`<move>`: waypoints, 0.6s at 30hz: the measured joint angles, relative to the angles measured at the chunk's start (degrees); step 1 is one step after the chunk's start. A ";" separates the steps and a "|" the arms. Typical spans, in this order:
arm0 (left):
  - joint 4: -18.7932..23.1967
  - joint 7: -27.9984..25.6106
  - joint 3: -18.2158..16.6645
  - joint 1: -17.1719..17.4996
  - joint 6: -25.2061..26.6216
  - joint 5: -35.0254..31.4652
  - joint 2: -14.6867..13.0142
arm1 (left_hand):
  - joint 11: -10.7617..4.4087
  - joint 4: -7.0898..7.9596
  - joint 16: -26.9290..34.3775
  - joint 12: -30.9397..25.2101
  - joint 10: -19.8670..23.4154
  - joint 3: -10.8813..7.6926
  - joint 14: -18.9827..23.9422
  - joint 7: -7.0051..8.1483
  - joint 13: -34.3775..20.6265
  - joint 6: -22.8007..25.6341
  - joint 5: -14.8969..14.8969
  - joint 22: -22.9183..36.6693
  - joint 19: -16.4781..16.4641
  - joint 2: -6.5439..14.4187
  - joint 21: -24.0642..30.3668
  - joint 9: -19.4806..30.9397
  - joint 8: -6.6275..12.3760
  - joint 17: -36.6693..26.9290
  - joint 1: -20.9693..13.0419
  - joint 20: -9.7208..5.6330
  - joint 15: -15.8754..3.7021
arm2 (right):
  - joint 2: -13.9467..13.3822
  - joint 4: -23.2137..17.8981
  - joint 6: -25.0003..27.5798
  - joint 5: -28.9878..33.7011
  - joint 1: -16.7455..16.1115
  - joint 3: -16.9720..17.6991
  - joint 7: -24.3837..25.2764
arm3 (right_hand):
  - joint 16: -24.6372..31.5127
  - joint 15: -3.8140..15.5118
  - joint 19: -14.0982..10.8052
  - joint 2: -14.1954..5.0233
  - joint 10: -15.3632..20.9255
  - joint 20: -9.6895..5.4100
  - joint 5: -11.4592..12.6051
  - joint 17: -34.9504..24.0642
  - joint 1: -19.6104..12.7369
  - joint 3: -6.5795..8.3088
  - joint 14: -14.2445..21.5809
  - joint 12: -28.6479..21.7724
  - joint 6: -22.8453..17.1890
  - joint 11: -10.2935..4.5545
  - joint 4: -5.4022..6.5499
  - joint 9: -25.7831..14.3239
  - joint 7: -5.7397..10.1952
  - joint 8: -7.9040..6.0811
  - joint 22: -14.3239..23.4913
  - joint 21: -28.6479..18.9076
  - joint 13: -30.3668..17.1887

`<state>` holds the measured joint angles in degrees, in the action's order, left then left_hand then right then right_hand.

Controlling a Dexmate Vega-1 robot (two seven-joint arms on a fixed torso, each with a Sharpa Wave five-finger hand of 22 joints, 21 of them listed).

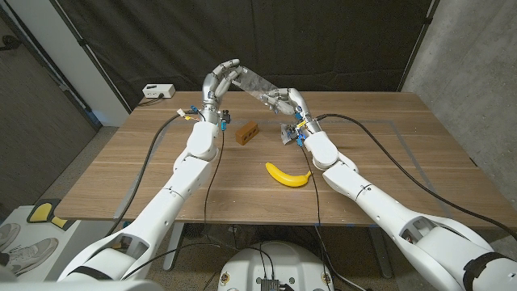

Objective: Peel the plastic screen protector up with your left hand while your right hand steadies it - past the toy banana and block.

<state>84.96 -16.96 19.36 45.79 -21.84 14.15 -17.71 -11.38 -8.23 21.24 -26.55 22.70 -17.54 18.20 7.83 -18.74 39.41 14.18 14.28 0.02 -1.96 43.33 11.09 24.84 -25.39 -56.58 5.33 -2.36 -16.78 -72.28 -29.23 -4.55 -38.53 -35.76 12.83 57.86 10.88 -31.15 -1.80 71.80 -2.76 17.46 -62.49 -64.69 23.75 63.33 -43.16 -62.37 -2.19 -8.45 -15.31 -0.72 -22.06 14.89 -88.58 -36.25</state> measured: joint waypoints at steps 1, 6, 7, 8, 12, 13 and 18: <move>0.00 0.01 0.02 0.00 0.00 0.00 -0.01 | -0.26 0.00 0.00 -0.30 0.34 0.00 0.00 -0.69 -0.17 0.70 0.00 0.00 -0.01 0.00 0.13 0.00 0.19 -0.25 0.00 -0.01 0.00 | 0.01 0.03 -0.06 -0.01 0.01 0.00 0.03 | -0.24 0.00 0.00 0.00 0.00 0.00 0.00 0.00 0.00 0.18 0.00 0.00 0.00 0.00 0.01 -0.02 0.00 0.01 0.00 0.00 0.00; 0.04 -0.58 0.03 -0.01 0.05 0.08 0.31 | -0.48 0.39 0.87 -3.09 5.20 -0.42 3.46 -2.02 -1.24 8.70 -0.44 0.52 -1.76 1.10 2.58 0.00 2.77 -1.50 -1.56 -0.63 -0.05 | 0.32 0.69 -0.76 -0.10 0.21 0.00 0.29 | -0.45 -0.02 0.00 0.00 0.00 0.00 0.00 -0.49 0.00 0.38 0.02 0.00 0.00 0.00 -0.06 -0.51 0.00 0.21 -0.27 -0.33 0.00; 0.04 -0.77 0.03 -0.01 0.05 0.09 0.31 | -0.54 0.31 1.05 -3.48 5.96 -0.79 4.12 -2.09 -1.41 10.09 -0.44 0.54 -2.17 1.50 3.02 0.00 3.18 -1.66 -2.13 -0.53 -0.07 | 0.36 0.76 -0.76 -0.10 0.23 0.00 0.29 | -0.44 -0.04 0.00 0.00 0.00 0.00 0.01 -0.53 0.00 0.50 0.05 0.00 0.00 0.00 0.01 -0.52 0.00 0.20 -0.27 -0.33 0.00; 0.04 -0.91 0.00 -0.01 0.05 0.10 0.51 | -0.60 0.07 1.10 -3.85 6.41 -1.07 4.68 -1.96 -1.57 11.37 -0.44 0.69 -2.23 1.73 3.42 0.00 3.48 -1.82 -2.79 -0.48 -0.09 | 0.38 0.82 -0.81 -0.13 0.23 0.00 0.35 | -0.47 -0.04 0.00 0.21 0.00 0.00 0.23 -0.53 0.21 0.80 0.05 0.00 0.00 0.00 0.01 -0.53 0.00 0.20 -0.27 -0.33 0.00; 0.04 -1.78 -0.16 0.04 0.05 0.30 1.02 | -0.59 0.00 1.11 -4.22 6.98 -1.59 5.06 1.29 -2.07 12.40 -1.12 0.73 -2.78 2.47 4.36 -0.12 3.52 -2.28 -4.01 -0.33 -0.29 | 0.49 1.03 -0.85 -0.27 0.37 0.01 0.40 | -0.97 -0.04 0.20 0.38 0.00 -0.21 0.43 -0.80 0.38 0.87 0.06 0.00 -0.49 0.00 -0.06 -0.58 0.09 0.21 -0.27 -0.33 0.00; 0.03 -1.91 -0.17 0.04 0.05 0.37 1.09 | -0.59 0.00 1.11 -4.45 6.98 -1.59 5.06 2.23 -2.15 12.08 -1.32 0.70 -2.78 2.50 4.58 -0.16 3.26 -2.37 -4.25 -0.34 -0.29 | 0.51 1.08 -0.86 -0.32 0.40 0.01 0.40 | -1.10 -0.04 0.20 0.44 0.00 -0.20 0.44 -0.79 0.45 1.19 0.06 0.00 -0.49 0.00 -0.07 -0.58 0.09 0.21 -0.27 -0.47 0.00; -0.30 -2.26 -0.27 0.04 0.03 0.59 1.60 | -0.59 -0.02 0.73 -4.45 6.98 -2.07 5.47 4.48 -2.41 9.64 -1.77 0.34 -2.78 2.50 5.01 -0.42 1.47 -2.82 -4.47 -0.33 -0.09 | 0.55 1.37 -0.87 -0.37 0.57 0.01 0.16 | -1.10 -0.03 0.20 0.53 0.00 -0.20 0.44 -1.29 0.53 1.33 0.05 0.00 -0.50 0.00 -0.07 -0.61 0.10 0.22 -0.26 -0.63 0.01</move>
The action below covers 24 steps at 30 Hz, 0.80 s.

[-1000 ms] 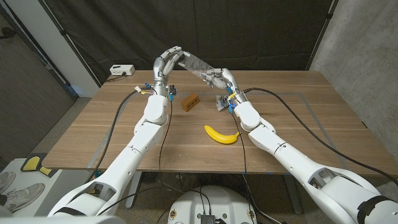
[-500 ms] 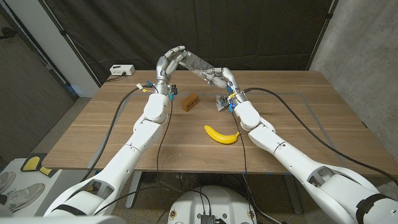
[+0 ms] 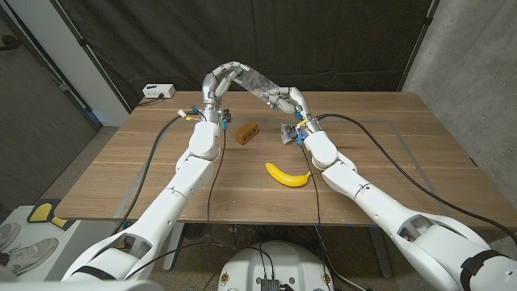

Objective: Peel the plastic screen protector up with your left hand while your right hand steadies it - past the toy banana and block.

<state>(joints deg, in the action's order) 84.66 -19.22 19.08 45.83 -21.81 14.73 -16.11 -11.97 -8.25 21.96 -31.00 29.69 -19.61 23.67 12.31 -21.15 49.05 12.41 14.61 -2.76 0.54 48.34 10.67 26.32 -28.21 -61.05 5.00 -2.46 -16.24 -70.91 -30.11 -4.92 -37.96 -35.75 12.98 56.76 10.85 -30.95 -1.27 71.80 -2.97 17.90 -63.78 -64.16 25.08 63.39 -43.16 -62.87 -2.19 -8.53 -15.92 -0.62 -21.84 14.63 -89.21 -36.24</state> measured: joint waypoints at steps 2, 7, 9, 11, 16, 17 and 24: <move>-0.07 0.00 0.00 -0.04 0.00 0.15 0.05 | -0.01 0.27 -0.45 0.00 -0.03 0.27 0.00 -0.08 -0.24 -2.00 -0.20 0.00 0.00 -0.27 0.02 -0.02 -1.13 -0.10 0.27 0.00 0.00 | 0.02 0.13 -0.07 -0.02 0.03 -0.01 -0.08 | 0.00 0.00 0.00 0.06 0.00 0.00 0.00 -0.13 0.06 0.19 0.00 0.00 0.00 0.00 -0.13 -0.01 0.00 0.01 0.00 0.00 0.00; -0.27 0.60 0.10 -0.52 0.23 0.72 0.07 | 0.01 1.04 -1.64 0.00 -1.90 1.04 -0.40 -2.13 -0.53 -6.12 -0.44 0.00 0.88 -1.93 0.84 -0.02 -3.99 -0.36 1.95 0.17 -0.10 | 0.23 0.68 -0.56 -0.09 0.24 -0.08 -0.27 | 0.00 0.00 0.30 0.23 0.00 0.31 0.42 -0.71 0.23 0.56 0.00 0.00 -0.02 0.00 -0.08 -0.21 0.01 0.05 0.00 -0.22 0.15; -0.29 0.89 0.24 -0.73 0.56 0.83 -0.05 | -0.01 1.36 -1.97 0.00 -2.48 1.36 -0.56 -2.85 -0.53 -6.77 -0.44 0.00 1.40 -2.62 0.84 -0.02 -4.57 -0.36 2.29 0.10 -0.12 | 0.31 0.86 -0.75 -0.11 0.32 -0.08 -0.28 | 0.00 0.00 0.31 0.38 0.00 0.31 0.42 -0.98 0.38 0.73 0.00 0.00 -0.03 0.00 -0.07 -0.22 0.02 0.06 0.01 -0.22 0.12; -0.29 1.04 0.30 -0.81 0.73 0.89 -0.10 | -0.01 1.13 -2.07 0.00 -2.48 1.61 -0.56 -4.09 -0.76 -5.52 -0.17 0.00 1.49 -3.05 1.28 -0.02 -4.58 -0.54 2.42 0.19 -0.12 | 0.36 0.96 -0.89 -0.12 0.36 -0.08 -0.28 | 0.00 0.00 0.30 0.38 0.00 0.31 0.42 -1.24 0.38 0.82 0.01 0.00 -0.09 0.00 0.01 -0.22 0.08 0.07 0.01 -0.22 0.15; -0.35 1.30 0.62 -1.25 1.61 1.13 -0.23 | 0.00 1.10 -2.08 -0.51 -1.39 1.57 -0.51 -6.03 -0.96 -2.05 0.44 0.00 1.49 -3.02 1.97 0.03 -3.84 -0.87 2.01 0.19 -0.10 | 0.54 1.69 -1.68 -0.17 0.65 -0.08 -0.30 | -0.66 -0.01 0.52 0.68 0.00 0.08 0.42 -1.60 0.68 1.28 0.01 0.00 -0.11 0.00 0.00 -0.41 0.08 0.22 0.01 -0.36 0.14; -0.35 1.31 0.62 -1.25 1.70 1.13 -0.23 | -0.04 0.82 -2.08 -0.85 -0.93 1.29 0.02 -6.21 -1.05 -0.66 0.45 0.07 1.49 -2.64 2.33 0.08 -3.50 -0.89 1.57 0.19 -0.18 | 0.56 1.79 -1.68 -0.17 0.70 -0.08 -0.30 | -0.66 -0.01 0.51 0.68 0.00 0.10 0.42 -1.62 0.68 1.35 0.01 0.00 -0.44 0.00 0.08 -0.41 -0.14 0.23 0.01 -0.46 0.14; -0.53 0.85 0.97 -1.73 2.37 1.11 0.07 | 0.10 0.42 -2.07 -2.08 1.34 0.23 1.75 -4.48 -1.55 4.44 0.45 -0.04 1.16 -1.28 3.39 0.15 -2.97 -1.42 -0.23 -0.14 -0.11 | 0.74 2.72 -2.49 -0.42 1.10 -0.03 -0.50 | -1.06 -0.02 0.50 0.98 0.00 0.10 0.74 -2.15 0.98 1.76 0.03 0.00 -0.63 0.00 0.00 -0.42 -0.02 0.43 0.01 -0.48 -0.02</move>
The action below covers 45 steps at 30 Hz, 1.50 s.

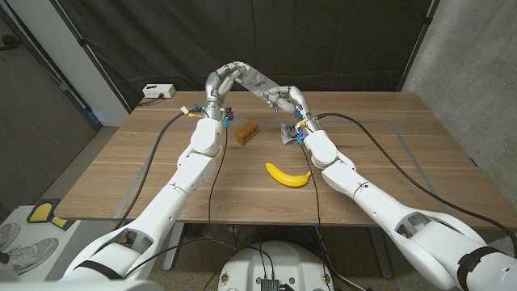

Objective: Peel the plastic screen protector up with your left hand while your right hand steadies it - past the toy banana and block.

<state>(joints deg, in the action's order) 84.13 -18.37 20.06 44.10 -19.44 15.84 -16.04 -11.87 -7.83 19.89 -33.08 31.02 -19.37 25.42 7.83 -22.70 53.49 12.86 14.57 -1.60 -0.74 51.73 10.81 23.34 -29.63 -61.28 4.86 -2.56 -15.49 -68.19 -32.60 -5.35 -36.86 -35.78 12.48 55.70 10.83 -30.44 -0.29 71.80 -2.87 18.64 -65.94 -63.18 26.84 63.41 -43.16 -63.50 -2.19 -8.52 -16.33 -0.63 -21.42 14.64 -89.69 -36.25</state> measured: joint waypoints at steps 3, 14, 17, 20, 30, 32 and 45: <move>-0.16 -0.31 0.06 -0.15 0.04 0.00 0.22 | 0.00 0.10 0.00 0.00 0.00 -0.11 0.10 1.74 -0.04 0.25 0.00 -0.23 0.00 0.29 0.30 0.00 0.00 -0.39 -0.30 0.00 0.10 | 0.06 0.37 -0.27 -0.18 0.17 0.01 -0.21 | -0.17 0.07 0.00 0.01 0.23 0.00 0.02 0.00 0.00 0.24 0.37 0.00 -0.38 0.23 -0.07 0.00 -0.01 0.20 0.05 0.00 0.00; -1.43 -2.89 0.19 -0.89 -0.02 0.00 2.32 | 0.00 0.16 -0.25 -2.14 2.87 -2.25 3.17 0.96 -1.32 7.75 -2.08 -1.27 -1.08 2.47 2.76 -0.23 2.52 -1.57 -2.46 0.67 -0.11 | 0.31 2.13 -1.12 -0.94 0.86 0.11 -1.72 | -0.93 0.00 -0.01 0.21 0.23 0.00 0.20 -0.59 0.21 1.07 0.60 0.00 -0.67 0.23 -0.15 0.00 -0.09 0.18 0.14 0.00 0.01; -1.64 -3.73 0.27 -0.99 -0.02 -0.57 2.54 | 0.10 0.25 -0.66 -2.15 2.24 -2.47 2.87 0.95 -1.76 7.75 -2.10 -1.57 -1.39 3.49 3.10 -0.13 3.17 -2.18 -3.46 0.98 -0.20 | 0.38 2.45 -1.35 -1.07 0.94 0.22 -1.86 | -1.33 -0.08 -0.01 0.21 0.23 0.00 0.24 -0.79 0.21 1.18 0.70 0.00 -0.68 0.23 -0.24 0.00 -0.08 0.19 0.15 0.00 0.00; -1.71 -4.80 0.51 -1.22 0.43 -1.53 2.72 | 0.16 0.31 -1.83 -2.15 -1.16 -2.55 0.15 -1.17 -2.84 7.01 -2.08 -1.58 -0.73 5.14 3.76 2.81 3.68 -3.17 -4.88 1.63 -0.13 | 0.50 3.03 -1.86 -1.32 1.10 0.39 -2.16 | -1.33 -0.09 -0.01 0.21 0.23 0.00 0.25 -1.06 0.21 1.57 0.74 0.00 -0.68 0.24 -0.17 0.00 -0.08 0.20 0.14 0.00 0.00; 0.77 -6.86 2.09 -1.61 5.32 -6.72 0.61 | -0.01 0.85 -6.06 -4.01 -8.02 -2.10 -5.16 -5.47 -9.16 1.88 5.40 -1.80 -0.13 6.45 8.13 19.00 7.11 -6.09 -4.70 0.55 0.20 | 0.83 4.56 -3.37 -2.14 1.44 0.95 -2.65 | -1.67 -0.23 -0.01 0.22 0.24 0.00 0.21 -1.78 0.21 2.04 0.92 0.00 -0.70 0.24 -0.16 0.00 -0.07 0.35 0.32 0.00 0.00; 1.23 -6.76 2.48 -1.76 5.44 -7.17 0.00 | -0.01 0.85 -6.35 -4.44 -8.02 -2.09 -5.16 -4.25 -9.77 3.08 5.58 -1.80 -0.25 6.83 9.21 19.56 7.12 -6.12 -4.32 -0.28 0.20 | 0.85 4.84 -3.78 -2.27 1.50 1.02 -2.69 | -1.89 -0.25 -0.01 0.31 0.24 0.00 0.20 -1.81 0.30 2.04 0.95 0.00 -0.70 0.24 -0.16 0.00 -0.08 0.46 0.41 0.00 0.01; 0.02 -6.95 2.96 -1.95 3.29 -6.54 1.43 | 3.07 3.15 -7.91 -1.45 -15.20 9.38 -7.00 4.18 -7.56 -25.48 2.44 -0.26 5.71 -4.02 15.04 11.13 -0.35 -7.15 4.63 1.28 0.20 | 0.67 5.55 -4.94 -2.45 1.68 1.20 -3.09 | -2.32 -0.12 -0.01 1.05 0.23 0.00 0.49 -2.38 1.05 2.84 1.19 0.00 -1.11 0.24 -0.02 -0.01 -0.09 0.43 0.41 0.00 -0.11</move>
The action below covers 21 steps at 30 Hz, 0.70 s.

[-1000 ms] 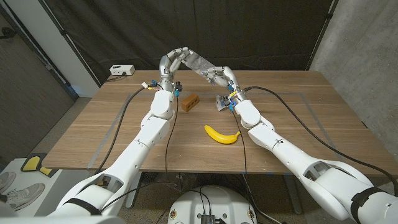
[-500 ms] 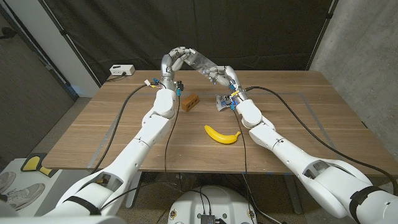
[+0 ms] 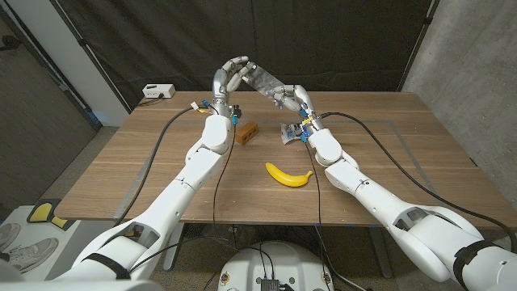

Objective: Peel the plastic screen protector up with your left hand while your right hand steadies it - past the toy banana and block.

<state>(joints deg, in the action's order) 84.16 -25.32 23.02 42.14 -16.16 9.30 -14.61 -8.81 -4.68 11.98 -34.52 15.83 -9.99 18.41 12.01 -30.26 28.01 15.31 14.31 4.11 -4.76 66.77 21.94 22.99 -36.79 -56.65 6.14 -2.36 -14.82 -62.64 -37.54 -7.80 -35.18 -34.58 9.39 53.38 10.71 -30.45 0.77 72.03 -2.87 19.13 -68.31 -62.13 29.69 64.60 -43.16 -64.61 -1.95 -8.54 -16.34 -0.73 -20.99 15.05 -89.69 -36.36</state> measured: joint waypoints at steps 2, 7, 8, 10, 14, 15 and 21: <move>-0.18 -0.18 -0.05 0.00 -0.27 0.24 0.31 | 0.00 0.02 0.00 0.00 0.00 0.14 0.00 -0.32 0.24 1.30 0.49 0.00 0.00 0.02 0.50 -0.62 -0.05 0.04 -0.02 0.00 0.00 | -0.03 0.05 -0.07 0.01 0.01 0.01 0.00 | -0.16 0.00 0.00 0.00 0.00 0.00 0.00 0.00 0.00 0.14 0.00 0.00 0.00 0.00 -0.14 0.00 0.00 -0.01 0.24 -0.17 -0.05; -0.58 -1.01 -0.28 0.03 -0.65 0.99 1.44 | -1.88 -0.69 0.59 -1.63 3.81 -0.11 3.02 -3.14 1.39 13.48 1.11 0.00 0.00 2.10 2.80 -3.39 3.09 0.43 -2.85 0.00 -0.09 | -0.07 0.29 -0.44 0.20 0.08 0.04 0.06 | -0.23 0.00 0.00 0.14 0.00 0.00 0.00 -0.01 0.14 0.14 0.00 0.00 0.00 0.00 -0.14 -0.01 0.00 -0.03 0.27 -0.17 -0.17; -0.61 -1.06 -0.30 0.03 -0.65 1.04 1.52 | -2.21 -0.87 0.60 -1.94 4.61 -0.29 3.56 -3.50 1.54 15.41 1.11 0.00 0.00 2.45 3.16 -3.95 3.48 0.55 -3.21 -0.01 -0.05 | -0.07 0.30 -0.47 0.22 0.09 0.04 0.07 | -0.23 0.00 0.00 0.14 0.00 0.00 0.00 -0.01 0.14 0.14 0.00 0.00 0.00 -0.01 -0.14 -0.01 0.00 -0.03 0.27 -0.17 -0.17; -0.74 -1.38 -0.41 0.04 -0.66 1.36 1.96 | -2.67 -1.25 0.60 -2.54 6.23 -0.67 4.61 -4.15 1.98 19.34 1.11 0.00 -0.24 2.74 4.00 -5.26 4.08 0.70 -4.44 -0.22 -0.16 | -0.07 0.38 -0.68 0.27 0.11 0.06 0.18 | -0.27 0.00 0.00 0.14 -0.01 0.00 -0.02 0.00 0.14 0.47 0.00 0.00 0.00 -0.01 -0.14 -0.01 0.00 -0.03 0.27 -0.38 -0.17; -0.89 -1.66 -0.51 0.04 -0.66 1.77 2.46 | -3.24 -1.99 0.60 -3.42 8.50 -1.41 5.99 -5.11 2.39 24.50 0.75 -0.24 -1.09 3.93 4.88 -7.30 4.36 0.96 -6.06 -0.16 -0.22 | -0.06 0.51 -0.80 0.28 0.13 0.08 0.33 | -0.62 0.00 0.00 0.14 -0.01 0.00 -0.05 -0.17 0.14 0.54 0.00 0.00 0.00 -0.01 -0.21 -0.02 0.00 -0.02 0.27 -0.38 -0.16; -0.98 -1.70 -0.56 0.04 -0.66 1.97 2.68 | -3.18 -2.13 0.60 -3.42 8.55 -1.56 6.10 -5.27 2.34 25.06 0.58 -0.41 -1.24 4.08 4.88 -7.56 4.36 0.96 -6.21 -0.02 -0.13 | -0.04 0.56 -0.83 0.28 0.14 0.10 0.38 | -0.62 0.00 0.00 0.14 -0.01 0.00 -0.06 -0.26 0.14 0.54 0.00 0.00 0.00 -0.01 -0.22 -0.03 0.00 -0.02 0.26 -0.38 -0.17; -1.40 -1.66 -0.66 -0.17 -0.66 2.83 3.21 | -3.17 -2.19 1.04 -4.07 9.17 -1.97 7.00 -3.93 2.22 23.65 -0.25 -1.28 -1.55 4.47 5.32 -9.32 2.26 1.18 -6.60 0.30 -0.40 | 0.00 0.71 -0.98 0.28 0.16 0.13 0.48 | -1.06 0.00 0.00 0.14 -0.01 0.00 -0.13 -0.16 0.14 0.70 0.01 0.00 0.00 -0.01 -0.06 -0.04 0.00 0.02 0.53 -0.38 -0.16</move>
<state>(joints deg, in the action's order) 82.75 -26.99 22.37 41.97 -16.82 12.12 -11.41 -11.98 -6.87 13.02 -38.60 25.00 -11.96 25.41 8.08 -28.04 51.66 15.06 13.03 2.56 -0.29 72.09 12.62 25.25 -35.61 -63.25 6.44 -2.76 -14.82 -61.93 -38.52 -7.52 -35.02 -34.46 9.87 52.32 10.70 -30.46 0.90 72.02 -2.87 19.00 -68.48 -61.99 30.39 64.60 -43.16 -64.61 -1.96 -8.60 -16.38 -0.73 -20.97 15.59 -90.07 -36.52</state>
